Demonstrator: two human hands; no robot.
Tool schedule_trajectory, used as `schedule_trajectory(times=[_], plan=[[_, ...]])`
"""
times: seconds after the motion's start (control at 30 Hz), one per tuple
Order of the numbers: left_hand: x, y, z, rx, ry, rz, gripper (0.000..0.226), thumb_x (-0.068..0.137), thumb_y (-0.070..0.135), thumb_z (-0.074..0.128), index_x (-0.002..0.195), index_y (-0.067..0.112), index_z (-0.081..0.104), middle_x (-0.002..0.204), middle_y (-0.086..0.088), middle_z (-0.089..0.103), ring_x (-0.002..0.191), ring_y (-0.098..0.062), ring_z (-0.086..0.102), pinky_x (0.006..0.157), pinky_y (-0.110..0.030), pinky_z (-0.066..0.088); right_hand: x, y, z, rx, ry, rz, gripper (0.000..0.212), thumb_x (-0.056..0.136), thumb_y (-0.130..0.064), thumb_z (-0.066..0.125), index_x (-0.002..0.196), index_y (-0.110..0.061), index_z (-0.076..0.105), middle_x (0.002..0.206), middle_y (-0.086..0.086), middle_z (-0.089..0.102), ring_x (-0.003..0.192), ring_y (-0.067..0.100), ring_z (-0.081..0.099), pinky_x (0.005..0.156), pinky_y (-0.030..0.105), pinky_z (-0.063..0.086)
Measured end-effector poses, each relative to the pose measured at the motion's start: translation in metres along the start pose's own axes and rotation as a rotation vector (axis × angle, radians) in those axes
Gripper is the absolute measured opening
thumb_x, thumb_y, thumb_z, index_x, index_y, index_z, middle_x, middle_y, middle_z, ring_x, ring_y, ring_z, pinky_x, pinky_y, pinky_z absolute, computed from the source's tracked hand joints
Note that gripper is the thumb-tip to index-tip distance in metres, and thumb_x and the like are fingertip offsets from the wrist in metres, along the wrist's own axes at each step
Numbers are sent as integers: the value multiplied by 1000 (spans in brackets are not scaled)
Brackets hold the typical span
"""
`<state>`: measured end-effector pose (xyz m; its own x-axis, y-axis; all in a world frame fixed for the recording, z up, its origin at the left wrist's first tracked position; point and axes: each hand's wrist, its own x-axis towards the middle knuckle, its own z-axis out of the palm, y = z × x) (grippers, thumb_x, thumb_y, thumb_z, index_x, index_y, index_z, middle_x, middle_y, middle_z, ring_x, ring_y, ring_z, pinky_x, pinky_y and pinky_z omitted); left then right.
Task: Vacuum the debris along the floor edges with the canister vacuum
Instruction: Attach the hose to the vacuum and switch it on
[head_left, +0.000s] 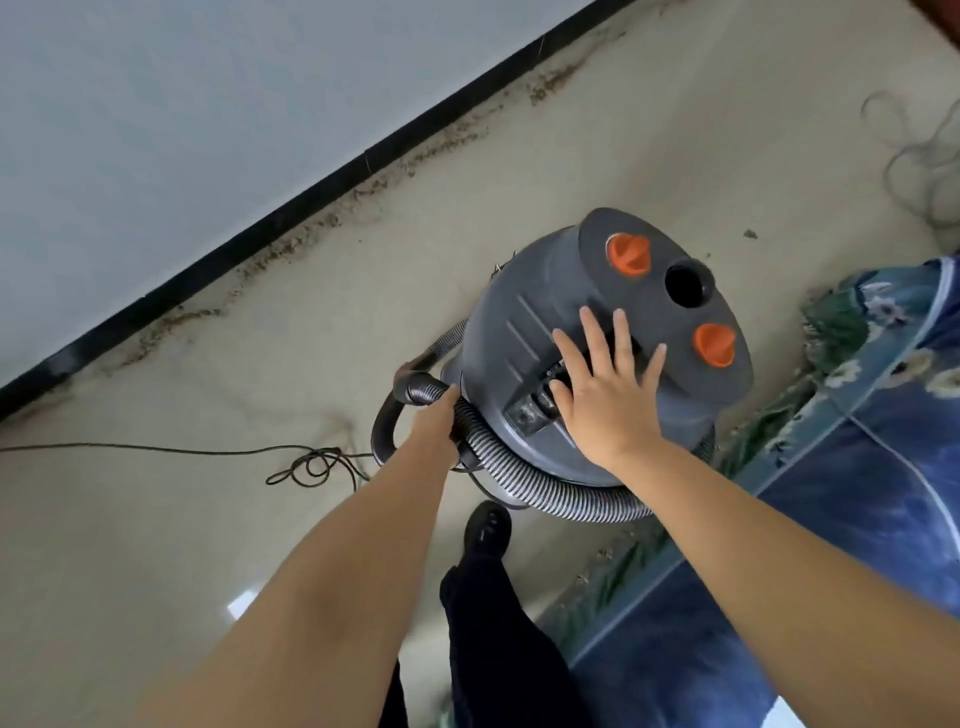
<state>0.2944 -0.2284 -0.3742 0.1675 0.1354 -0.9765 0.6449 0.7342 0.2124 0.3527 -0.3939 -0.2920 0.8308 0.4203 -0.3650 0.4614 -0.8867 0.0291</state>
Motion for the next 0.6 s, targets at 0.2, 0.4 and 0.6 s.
schedule_trajectory(times=[0.2,0.4,0.6], plan=[[-36,-2,-2,-64,56,72,17,84,17,62,80,5,52,70,-9,55,62,-26,58,62,-43,55,-1,-2,-4,19,-46,1,54,100,-42,24,151,-28,11,159,-1,-13,142,29,-23,107,67,-4],[-131,2,-29,-377,-361,127,17,89,21,58,90,5,61,83,-9,71,74,-22,70,75,-36,51,-14,-10,-33,160,-226,64,59,100,-22,34,151,-28,5,157,-3,-23,143,27,-22,110,64,-1],[-220,39,-21,-298,-707,377,29,78,36,60,100,18,62,106,-3,71,102,-18,64,94,-39,48,-73,-4,-99,1104,-157,276,35,102,-19,32,133,-23,47,123,4,59,107,17,57,89,29,44]])
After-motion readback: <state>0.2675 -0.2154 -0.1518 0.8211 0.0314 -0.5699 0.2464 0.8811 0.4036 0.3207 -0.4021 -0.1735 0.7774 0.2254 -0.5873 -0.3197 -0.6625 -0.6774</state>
